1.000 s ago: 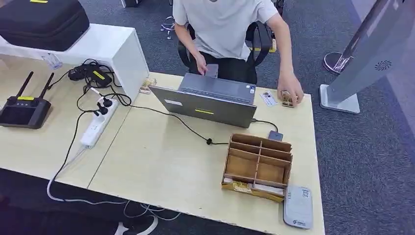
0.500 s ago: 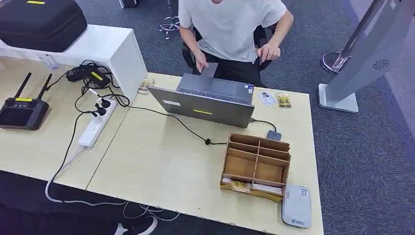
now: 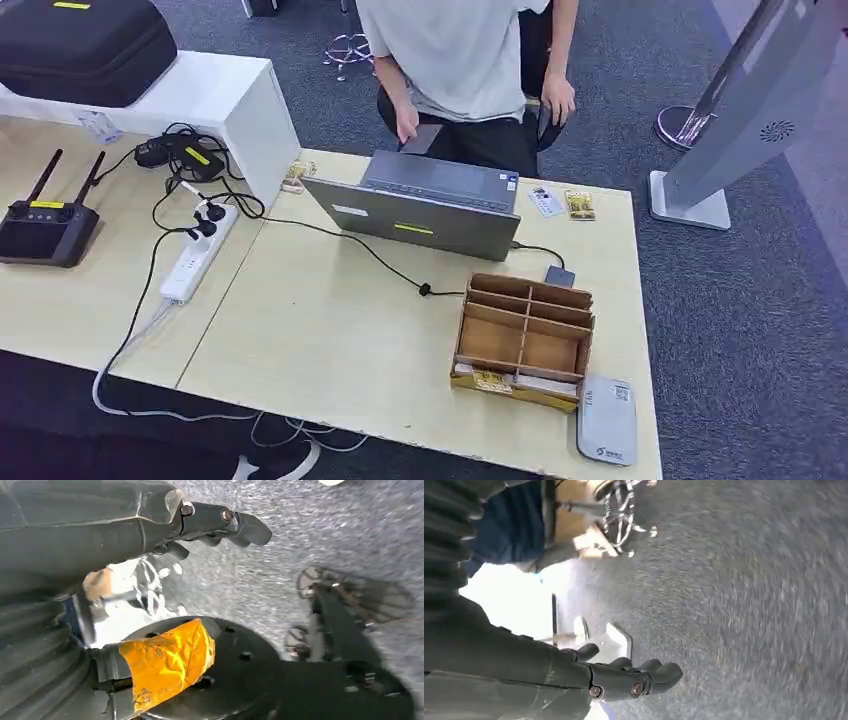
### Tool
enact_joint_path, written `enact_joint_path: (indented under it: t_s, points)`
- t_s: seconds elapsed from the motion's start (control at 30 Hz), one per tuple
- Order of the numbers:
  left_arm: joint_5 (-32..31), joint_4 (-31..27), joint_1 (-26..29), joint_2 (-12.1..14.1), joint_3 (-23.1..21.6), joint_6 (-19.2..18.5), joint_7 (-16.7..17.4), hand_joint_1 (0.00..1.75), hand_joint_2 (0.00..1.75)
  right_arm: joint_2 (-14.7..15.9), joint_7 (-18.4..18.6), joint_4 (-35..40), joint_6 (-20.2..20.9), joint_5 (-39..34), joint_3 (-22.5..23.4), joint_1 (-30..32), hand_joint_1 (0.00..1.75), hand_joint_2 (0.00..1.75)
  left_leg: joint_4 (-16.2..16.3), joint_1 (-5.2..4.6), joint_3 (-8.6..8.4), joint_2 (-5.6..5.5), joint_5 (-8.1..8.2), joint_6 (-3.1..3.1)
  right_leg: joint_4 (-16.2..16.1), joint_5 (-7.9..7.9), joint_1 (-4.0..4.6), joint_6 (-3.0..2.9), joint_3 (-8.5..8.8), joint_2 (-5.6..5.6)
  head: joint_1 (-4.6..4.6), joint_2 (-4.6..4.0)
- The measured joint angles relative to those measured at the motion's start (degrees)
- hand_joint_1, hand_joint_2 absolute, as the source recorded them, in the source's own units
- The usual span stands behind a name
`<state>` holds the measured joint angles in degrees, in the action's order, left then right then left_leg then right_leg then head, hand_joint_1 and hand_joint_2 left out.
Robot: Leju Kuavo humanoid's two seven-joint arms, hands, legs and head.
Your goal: Pass the card to the sensor for recognition and then transmit it.
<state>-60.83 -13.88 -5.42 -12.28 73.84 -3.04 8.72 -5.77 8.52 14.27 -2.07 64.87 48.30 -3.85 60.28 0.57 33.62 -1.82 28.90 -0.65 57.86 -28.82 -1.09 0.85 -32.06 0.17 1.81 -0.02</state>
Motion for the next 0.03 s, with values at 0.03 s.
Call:
enact_joint_path:
  t_s: [0.03]
  points:
    - [-0.4, 0.0, 0.1, 0.0, -0.5, -0.2, 0.4, 0.00, 1.75, -0.1, -0.2, -0.1, 0.4, 0.8, -0.8, 0.2, 0.00, 1.75, 0.0, -0.01, 0.00, 0.00, 0.00, 0.00, 0.0, 0.00, 0.00, 0.00, 0.00, 0.00, 0.00, 0.00]
